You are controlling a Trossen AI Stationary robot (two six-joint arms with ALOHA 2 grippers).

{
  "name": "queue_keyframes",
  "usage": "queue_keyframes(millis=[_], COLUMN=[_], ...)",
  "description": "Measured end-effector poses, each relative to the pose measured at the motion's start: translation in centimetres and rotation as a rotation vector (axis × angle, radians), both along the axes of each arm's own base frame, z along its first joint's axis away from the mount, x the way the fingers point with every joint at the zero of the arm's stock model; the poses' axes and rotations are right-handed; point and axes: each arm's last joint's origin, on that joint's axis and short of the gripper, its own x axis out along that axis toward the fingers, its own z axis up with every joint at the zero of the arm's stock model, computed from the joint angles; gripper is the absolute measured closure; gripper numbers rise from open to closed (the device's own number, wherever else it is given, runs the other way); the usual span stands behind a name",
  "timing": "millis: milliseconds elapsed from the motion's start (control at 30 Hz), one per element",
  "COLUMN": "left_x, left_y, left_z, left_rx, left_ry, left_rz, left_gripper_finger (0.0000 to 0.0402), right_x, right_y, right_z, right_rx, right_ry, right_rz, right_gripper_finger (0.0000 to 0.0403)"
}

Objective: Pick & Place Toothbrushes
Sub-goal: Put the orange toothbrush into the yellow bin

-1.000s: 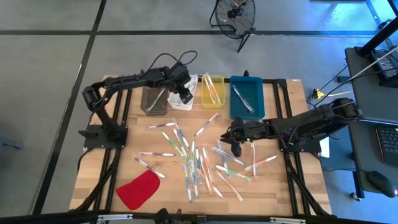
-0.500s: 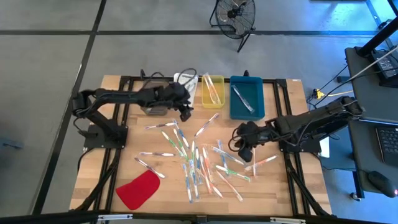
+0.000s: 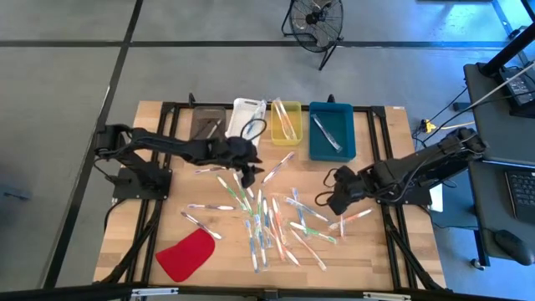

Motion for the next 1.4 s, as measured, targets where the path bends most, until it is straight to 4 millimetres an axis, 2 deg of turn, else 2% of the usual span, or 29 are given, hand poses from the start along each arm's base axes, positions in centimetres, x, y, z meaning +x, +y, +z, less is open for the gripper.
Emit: queue_keyframes(millis=[300,433,633,867,1000,1167,1400], left_x=[0.2,0.2,0.2,0.2,0.3,0.3,0.3], left_y=[-2.9,-3.5,-3.8,-3.8,-3.8,-3.8,-3.8], left_z=[-0.1,-0.2,-0.2,-0.2,-0.1,-0.1,-0.1], left_rx=[0.003,0.003,0.005,0.004,0.004,-0.009,-0.015], left_ry=[-0.018,-0.017,-0.017,-0.017,-0.024,-0.026,-0.026], left_rz=[-0.096,-0.115,-0.128,-0.125,-0.125,-0.115,-0.112], left_gripper_finger=[0.0233,0.0233,0.0233,0.0233,0.0233,0.0233,0.0233], right_x=[0.5,0.9,1.4,1.9,2.2,2.4,2.7], right_y=[1.9,2.8,3.9,4.7,4.8,4.9,5.1], right_z=[-1.9,-3.2,-5.2,-6.6,-7.2,-8.0,-9.0], right_rx=[0.010,0.012,0.030,0.029,0.009,-0.012,-0.019], right_ry=[0.100,0.177,0.284,0.312,0.306,0.332,0.357], right_rz=[-0.059,-0.058,-0.056,-0.041,-0.071,-0.124,-0.137], right_gripper_finger=[0.0364,0.0346,0.0287,0.0204,0.0175,0.0179,0.0241])
